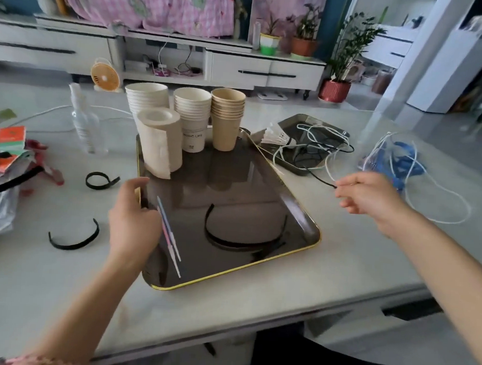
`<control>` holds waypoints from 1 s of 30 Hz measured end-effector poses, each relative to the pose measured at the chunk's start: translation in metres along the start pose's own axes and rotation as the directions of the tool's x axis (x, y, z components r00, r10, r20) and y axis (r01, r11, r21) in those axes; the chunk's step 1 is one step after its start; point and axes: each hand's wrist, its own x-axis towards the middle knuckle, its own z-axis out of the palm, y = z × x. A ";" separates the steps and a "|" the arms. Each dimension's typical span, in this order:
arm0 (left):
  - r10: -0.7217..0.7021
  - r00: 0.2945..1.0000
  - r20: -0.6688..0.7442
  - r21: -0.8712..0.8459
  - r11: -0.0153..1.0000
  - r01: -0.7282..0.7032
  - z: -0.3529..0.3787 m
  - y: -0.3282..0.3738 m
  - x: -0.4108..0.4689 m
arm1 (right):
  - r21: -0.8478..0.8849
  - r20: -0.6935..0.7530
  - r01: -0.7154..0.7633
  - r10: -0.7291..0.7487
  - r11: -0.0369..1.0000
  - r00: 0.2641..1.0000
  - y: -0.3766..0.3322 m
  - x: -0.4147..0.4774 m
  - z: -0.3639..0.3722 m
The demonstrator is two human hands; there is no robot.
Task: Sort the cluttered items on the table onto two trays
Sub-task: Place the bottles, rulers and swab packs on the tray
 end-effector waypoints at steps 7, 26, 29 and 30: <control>0.022 0.998 0.052 0.075 0.997 -0.026 -0.003 -0.011 0.016 | -0.396 0.217 0.272 -0.199 0.877 0.956 0.016 0.012 0.024; 0.046 0.996 0.073 0.033 0.998 -0.049 -0.050 -0.032 0.036 | -0.372 0.290 0.347 -0.247 0.861 0.925 -0.029 0.040 0.101; 0.008 0.999 0.031 0.000 1.000 -0.008 -0.059 -0.032 0.036 | -0.432 0.235 0.257 -0.168 0.865 0.957 -0.034 0.053 0.119; -0.009 1.000 0.023 -0.014 1.000 0.009 -0.057 -0.030 0.034 | -0.473 0.213 0.240 -0.154 0.848 0.965 -0.034 0.056 0.122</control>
